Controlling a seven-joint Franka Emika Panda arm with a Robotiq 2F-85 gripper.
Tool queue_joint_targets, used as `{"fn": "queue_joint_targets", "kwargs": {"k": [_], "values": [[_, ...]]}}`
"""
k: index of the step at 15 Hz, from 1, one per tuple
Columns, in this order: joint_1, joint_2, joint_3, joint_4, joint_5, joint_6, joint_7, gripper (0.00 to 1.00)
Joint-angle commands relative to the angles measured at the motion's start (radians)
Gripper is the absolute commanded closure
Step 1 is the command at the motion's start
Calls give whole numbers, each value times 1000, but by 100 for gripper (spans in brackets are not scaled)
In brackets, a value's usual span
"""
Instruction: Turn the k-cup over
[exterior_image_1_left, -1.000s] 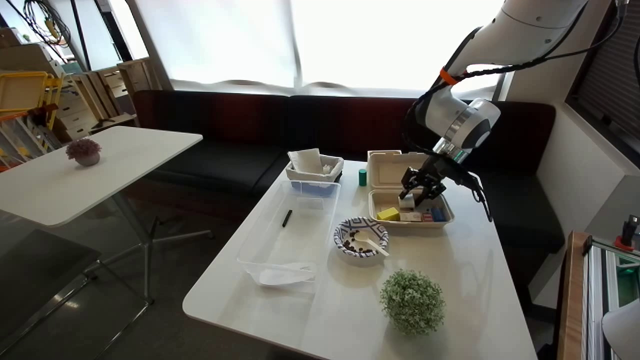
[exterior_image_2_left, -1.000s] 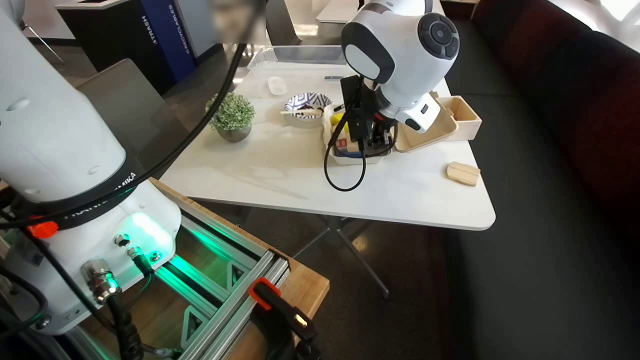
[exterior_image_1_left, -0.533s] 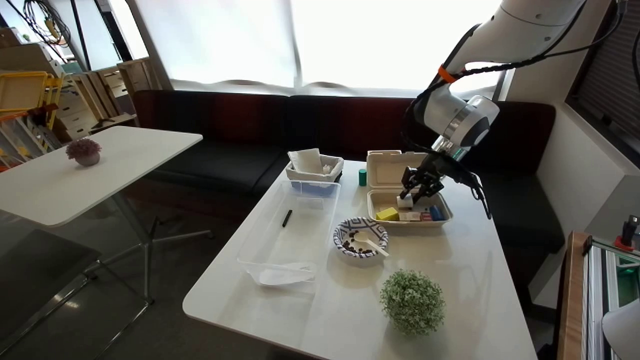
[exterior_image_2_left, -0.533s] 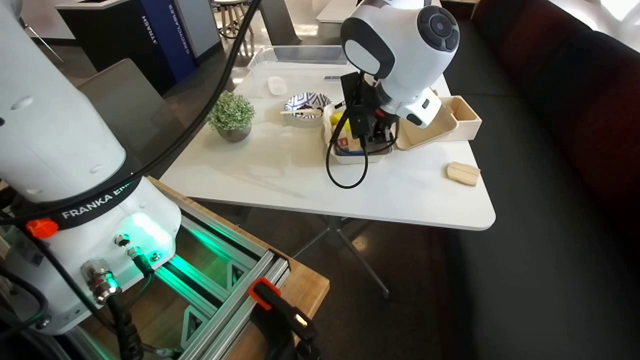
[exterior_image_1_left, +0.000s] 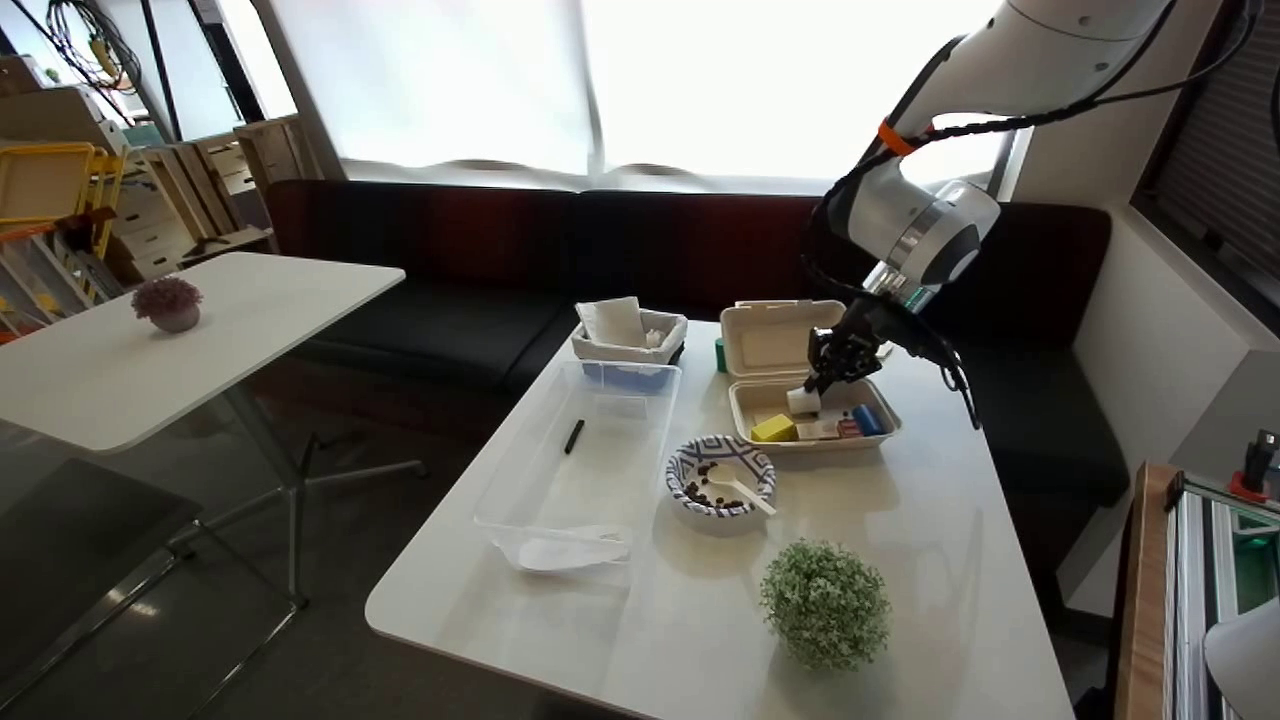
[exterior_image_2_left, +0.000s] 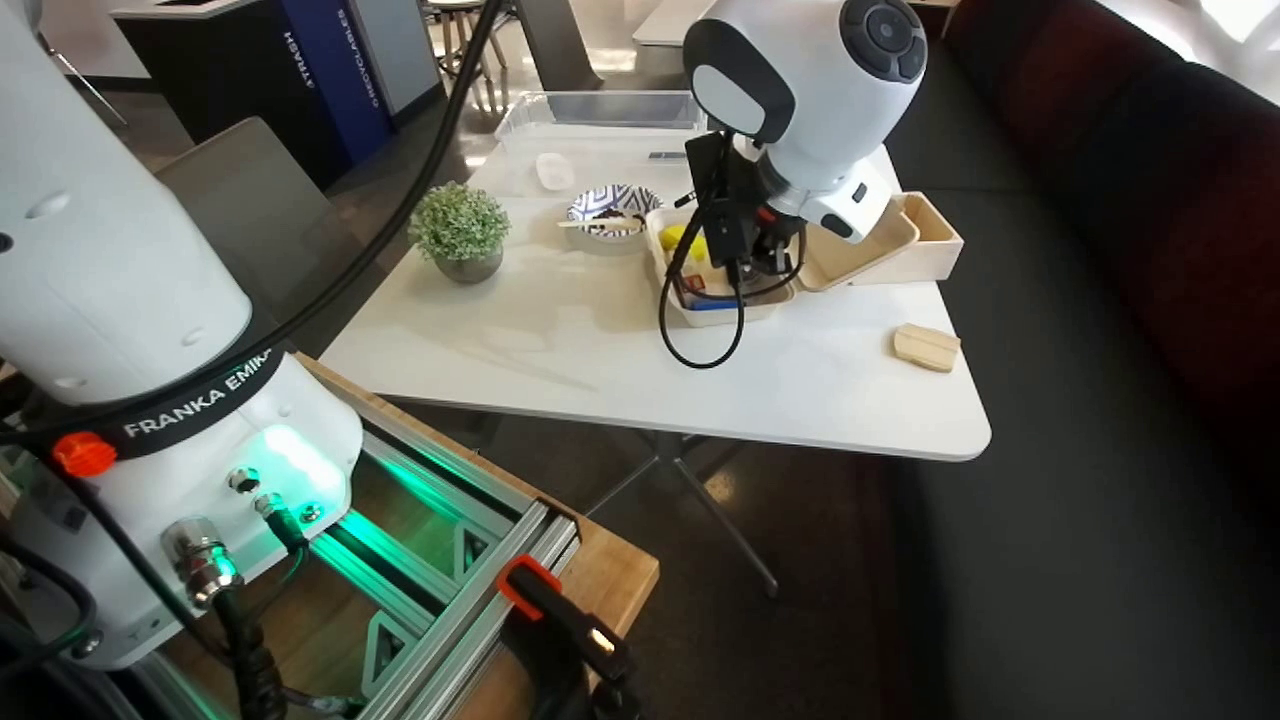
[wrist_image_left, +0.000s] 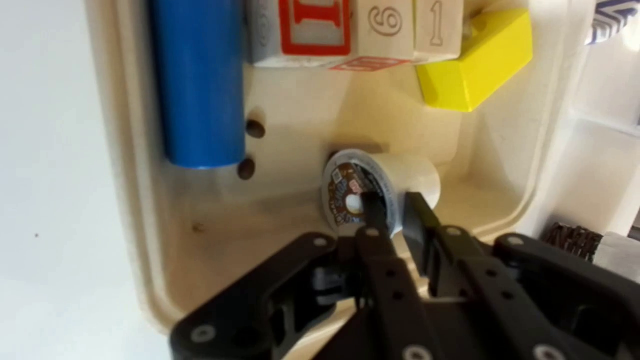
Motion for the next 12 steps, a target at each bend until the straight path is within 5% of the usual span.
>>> {"fn": "queue_joint_targets", "kwargs": {"k": [1, 4, 12], "values": [[29, -10, -22, -18, 23, 5, -19, 86], [41, -17, -31, -23, 9, 11, -7, 99], [178, -111, -71, -131, -113, 202, 218, 99]]}}
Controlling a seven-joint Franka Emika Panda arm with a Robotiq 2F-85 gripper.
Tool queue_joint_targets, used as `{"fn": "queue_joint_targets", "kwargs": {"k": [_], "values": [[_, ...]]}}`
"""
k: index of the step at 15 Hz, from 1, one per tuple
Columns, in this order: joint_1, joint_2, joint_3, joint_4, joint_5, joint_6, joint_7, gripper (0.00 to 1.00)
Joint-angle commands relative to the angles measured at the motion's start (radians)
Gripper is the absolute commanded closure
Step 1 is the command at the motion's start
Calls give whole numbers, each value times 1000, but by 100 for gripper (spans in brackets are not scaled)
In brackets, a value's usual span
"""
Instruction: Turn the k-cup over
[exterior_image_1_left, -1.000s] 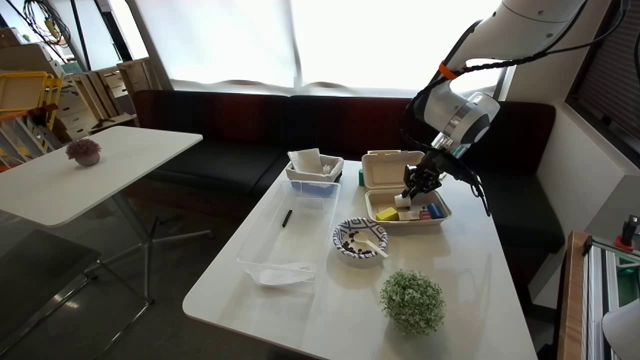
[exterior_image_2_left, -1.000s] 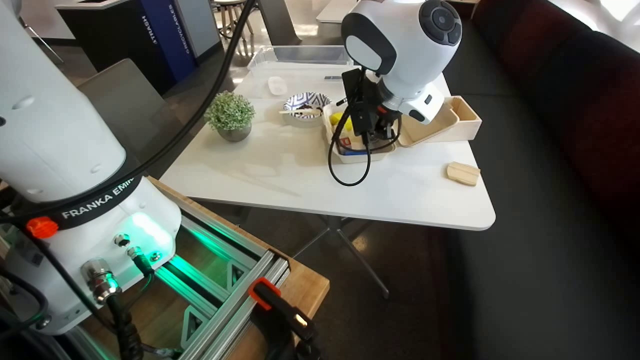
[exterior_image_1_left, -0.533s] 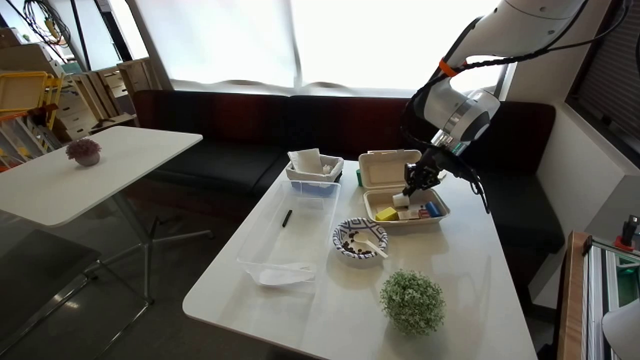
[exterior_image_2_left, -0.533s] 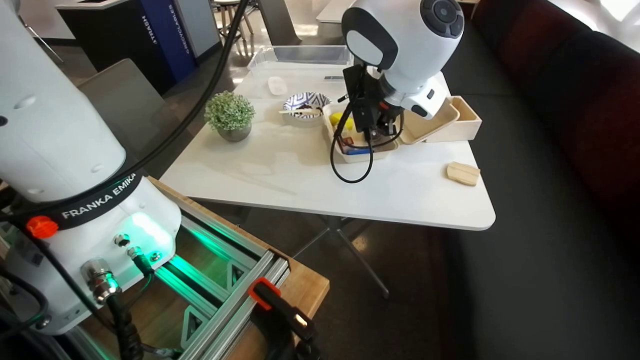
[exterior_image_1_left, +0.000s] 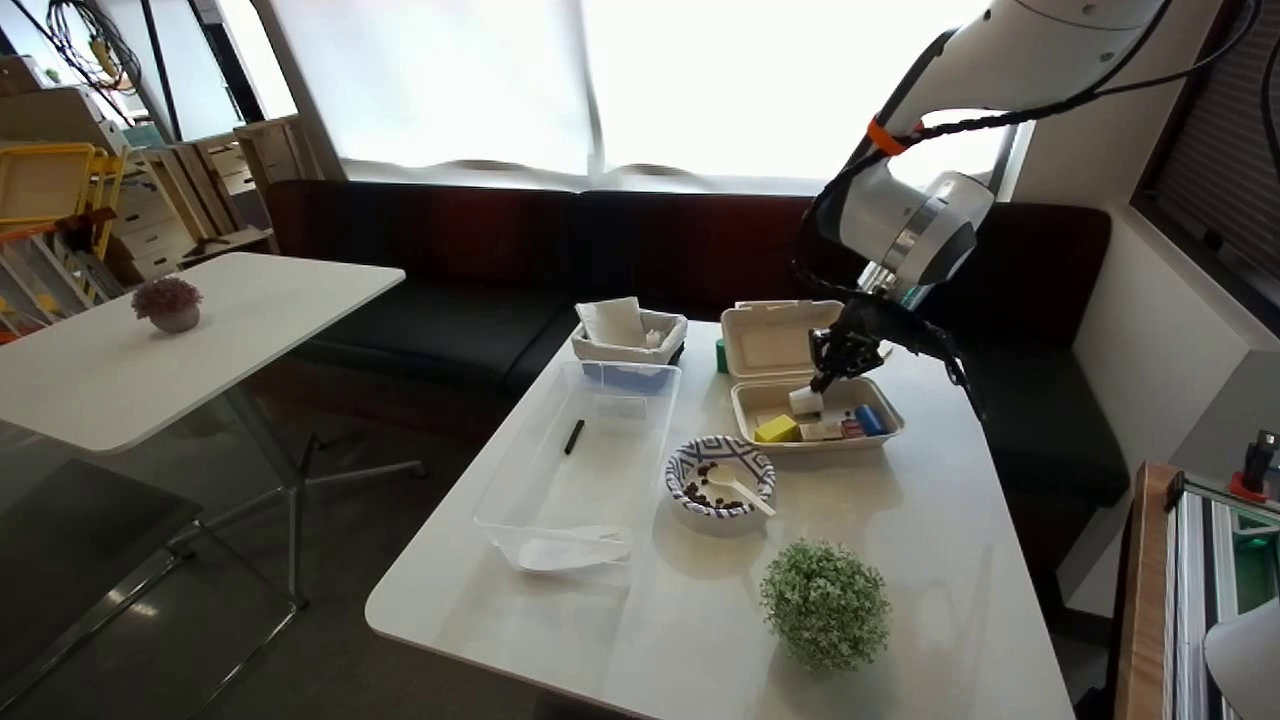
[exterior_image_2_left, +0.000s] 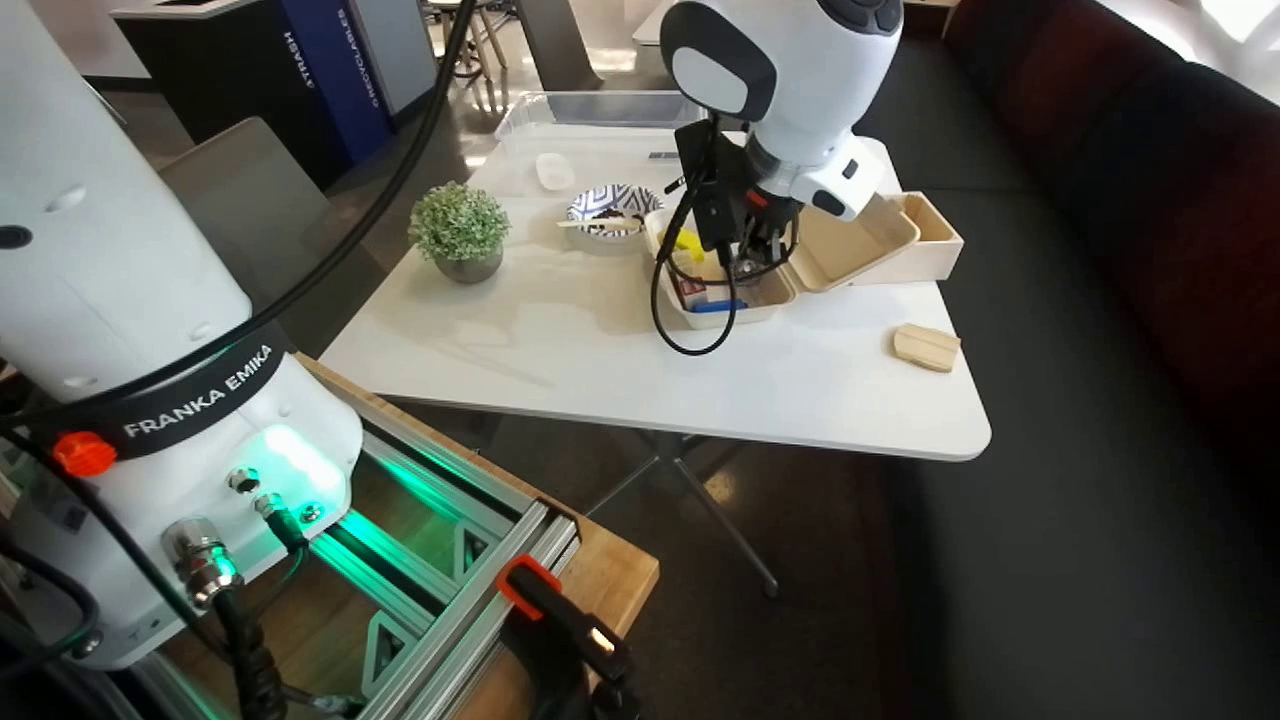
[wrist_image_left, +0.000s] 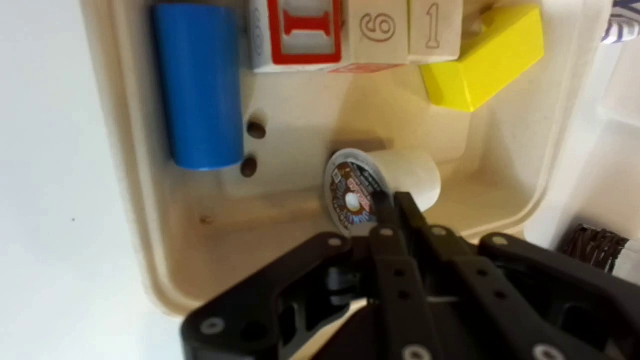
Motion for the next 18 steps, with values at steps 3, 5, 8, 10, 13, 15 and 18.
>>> {"fn": "queue_joint_targets", "kwargs": {"k": [3, 5, 8, 10, 13, 15, 18], "values": [[205, -122, -80, -171, -210, 238, 345, 99], [343, -133, -179, -231, -293, 308, 486, 99], [566, -89, -356, -281, -434, 390, 702, 99], [715, -30, -489, -276, -532, 413, 846, 99], [938, 71, -708, -229, -713, 363, 1059, 99], [1082, 141, -846, -177, -824, 274, 1170, 99], [1232, 176, -972, -102, -1024, 88, 1323, 99]]}}
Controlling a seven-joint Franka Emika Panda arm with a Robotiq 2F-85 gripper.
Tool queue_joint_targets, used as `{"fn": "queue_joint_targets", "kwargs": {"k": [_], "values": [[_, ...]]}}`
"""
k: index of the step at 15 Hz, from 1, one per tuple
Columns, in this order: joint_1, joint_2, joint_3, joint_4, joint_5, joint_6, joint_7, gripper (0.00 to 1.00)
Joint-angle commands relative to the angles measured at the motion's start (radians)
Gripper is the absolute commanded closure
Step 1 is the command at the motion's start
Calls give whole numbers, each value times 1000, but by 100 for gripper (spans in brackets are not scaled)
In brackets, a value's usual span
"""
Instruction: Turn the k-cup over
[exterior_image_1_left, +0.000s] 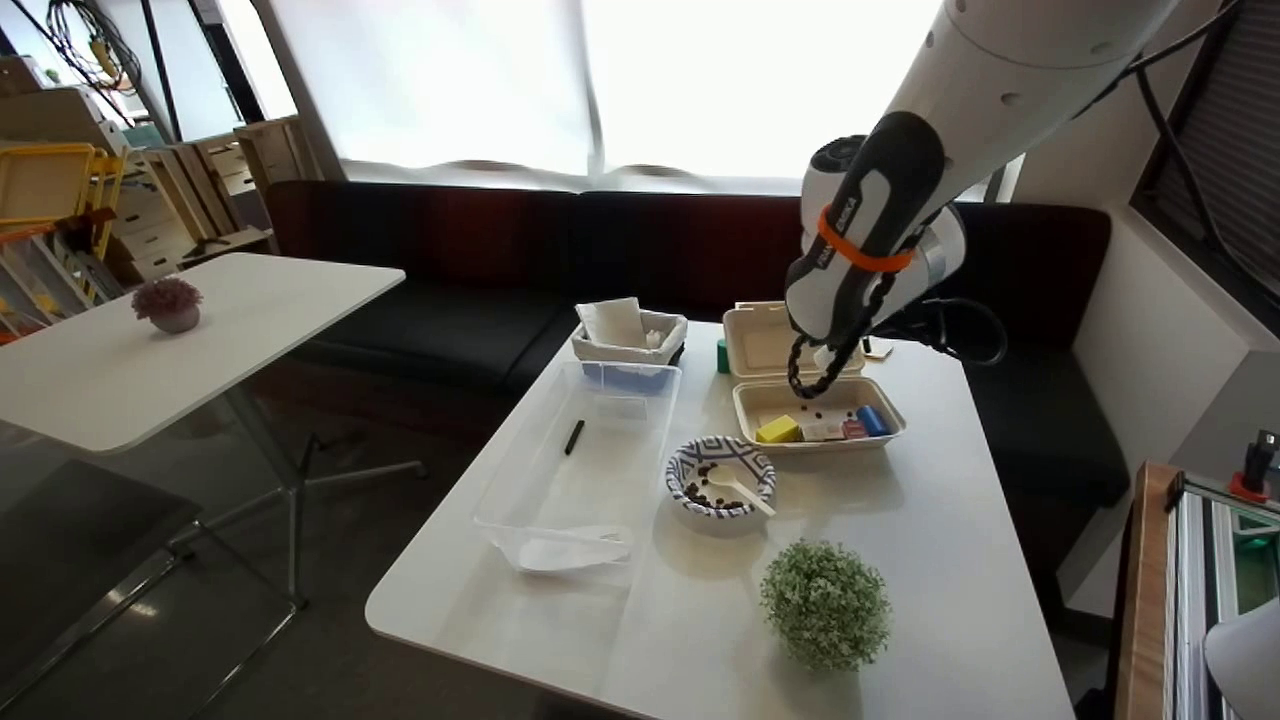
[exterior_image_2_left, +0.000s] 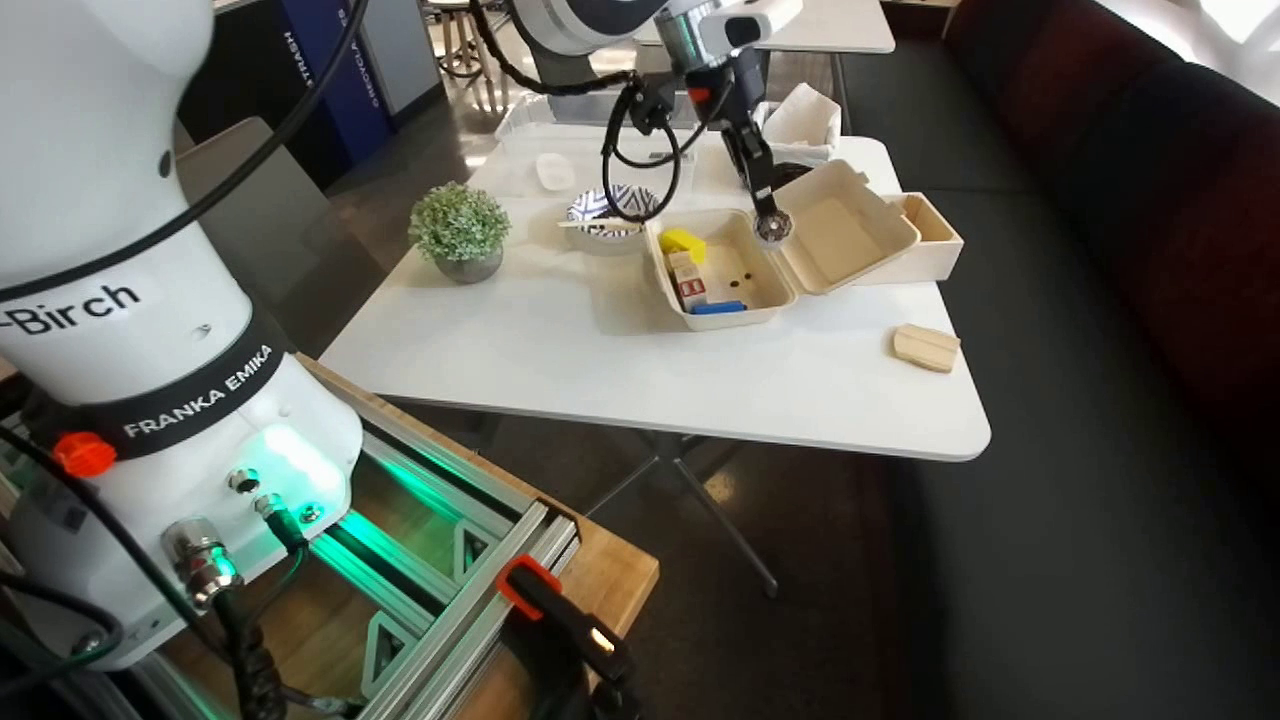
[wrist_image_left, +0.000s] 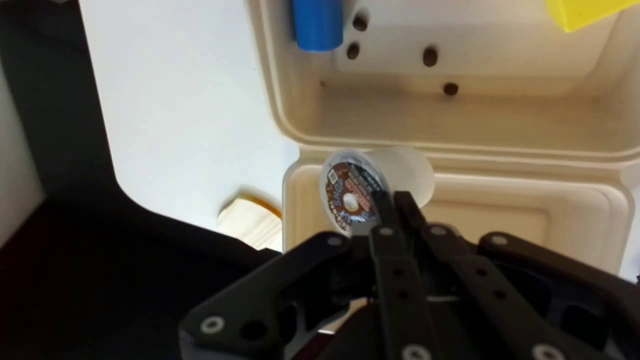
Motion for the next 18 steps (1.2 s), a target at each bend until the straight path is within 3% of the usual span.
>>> {"fn": "queue_joint_targets", "kwargs": {"k": [1, 4, 8, 13, 18], "values": [[171, 92, -134, 110, -184, -217, 160, 99], [192, 92, -122, 200, -311, -397, 219, 99], [129, 72, -21, 283, -433, -563, 266, 99], [-85, 81, 207, 378, -474, -634, 288, 99], [-304, 118, 397, 480, -540, -620, 367, 99]]}}
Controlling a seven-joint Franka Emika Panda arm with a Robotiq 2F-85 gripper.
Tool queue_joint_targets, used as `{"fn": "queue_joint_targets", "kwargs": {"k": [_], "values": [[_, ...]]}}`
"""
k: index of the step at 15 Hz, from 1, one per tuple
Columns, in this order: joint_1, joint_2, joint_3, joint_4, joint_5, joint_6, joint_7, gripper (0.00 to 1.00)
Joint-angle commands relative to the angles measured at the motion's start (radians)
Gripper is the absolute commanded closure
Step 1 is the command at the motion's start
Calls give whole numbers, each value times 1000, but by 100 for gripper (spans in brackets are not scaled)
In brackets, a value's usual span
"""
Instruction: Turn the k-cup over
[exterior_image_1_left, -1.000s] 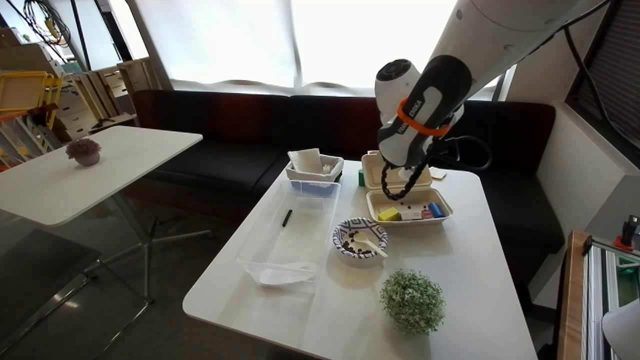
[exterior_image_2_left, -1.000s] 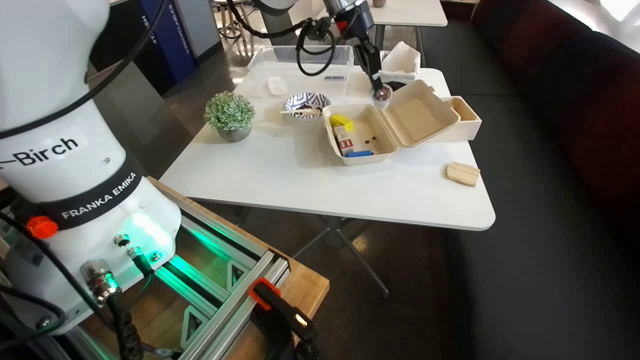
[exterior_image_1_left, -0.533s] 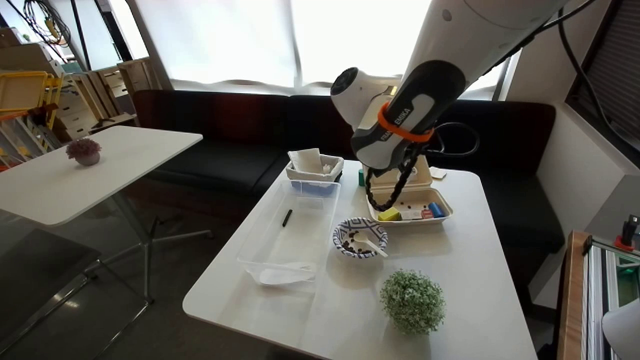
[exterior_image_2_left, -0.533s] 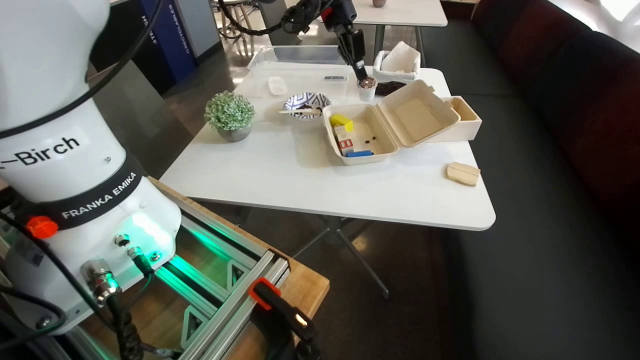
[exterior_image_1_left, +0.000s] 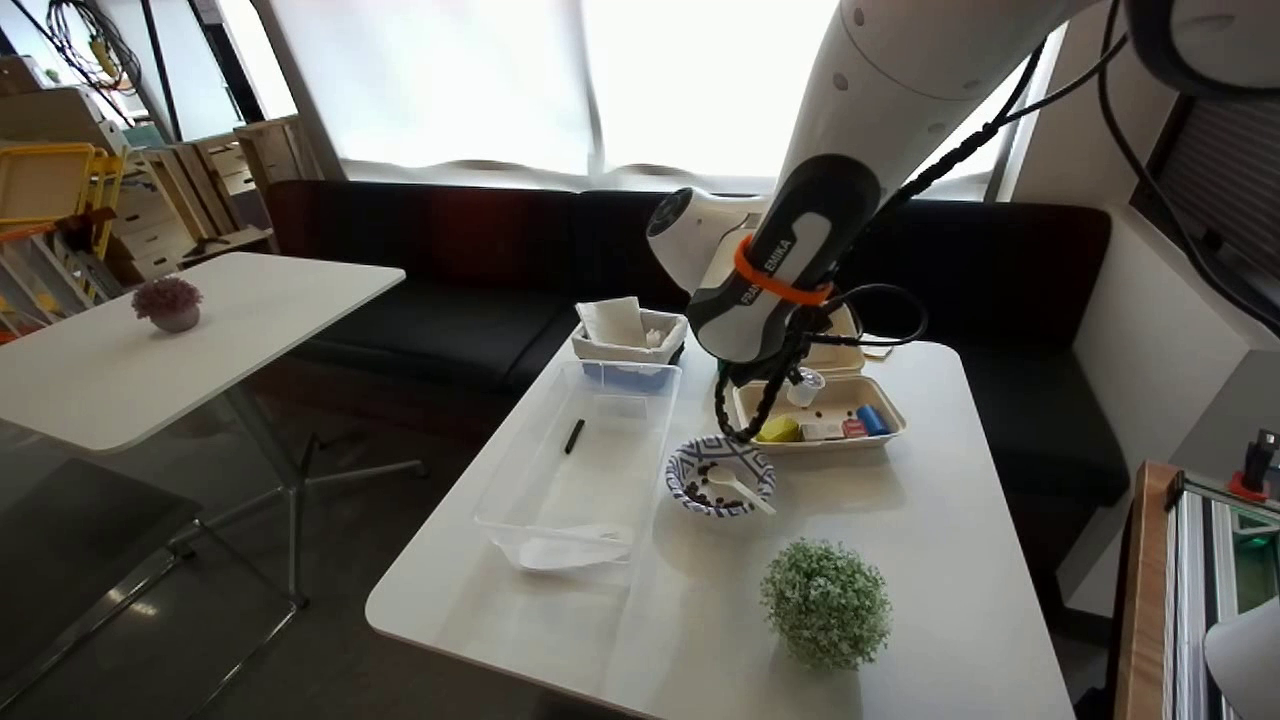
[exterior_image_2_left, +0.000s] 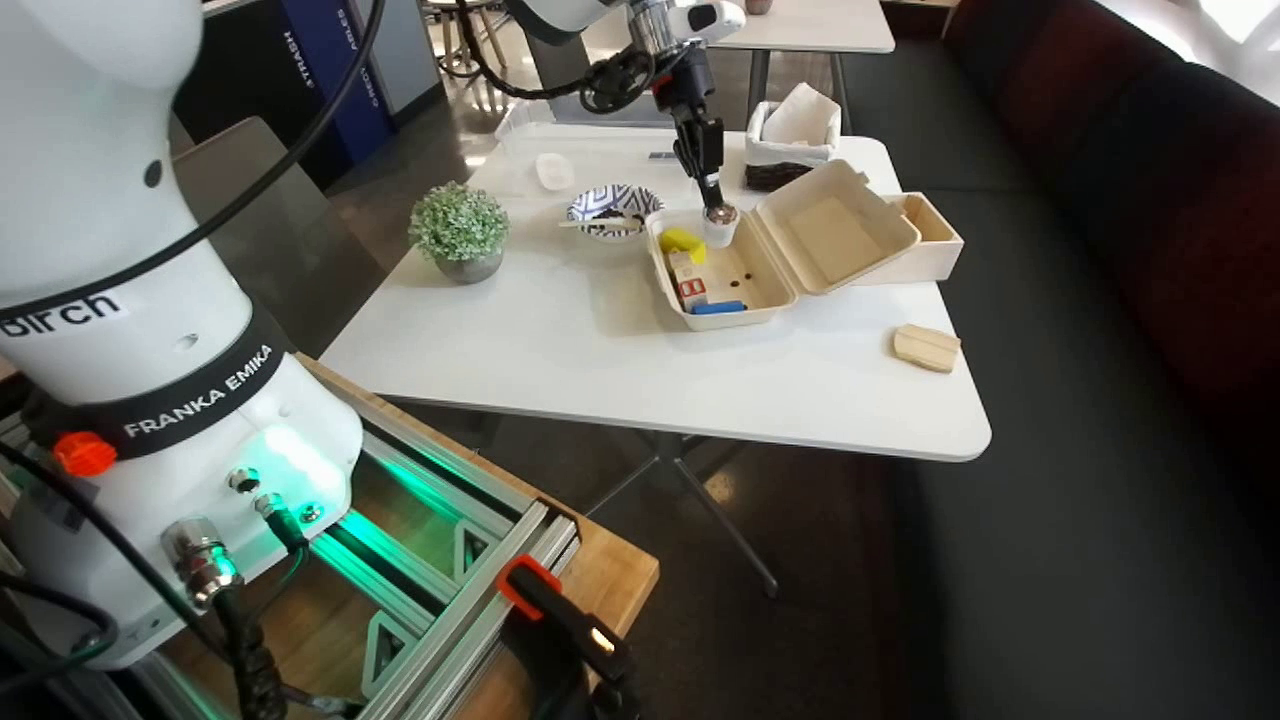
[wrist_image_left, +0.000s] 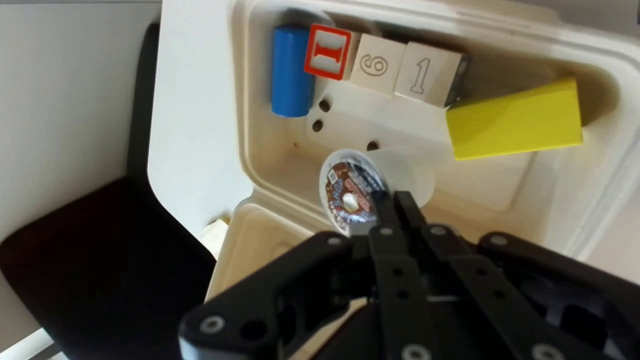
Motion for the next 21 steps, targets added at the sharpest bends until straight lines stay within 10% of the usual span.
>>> {"fn": "queue_joint_targets", "kwargs": {"k": [1, 13, 21], "values": [[-151, 36, 127, 98, -79, -30, 79, 99], [-342, 97, 326, 237, -231, -152, 157, 99], [-377, 78, 374, 245, -235, -165, 146, 26]]}}
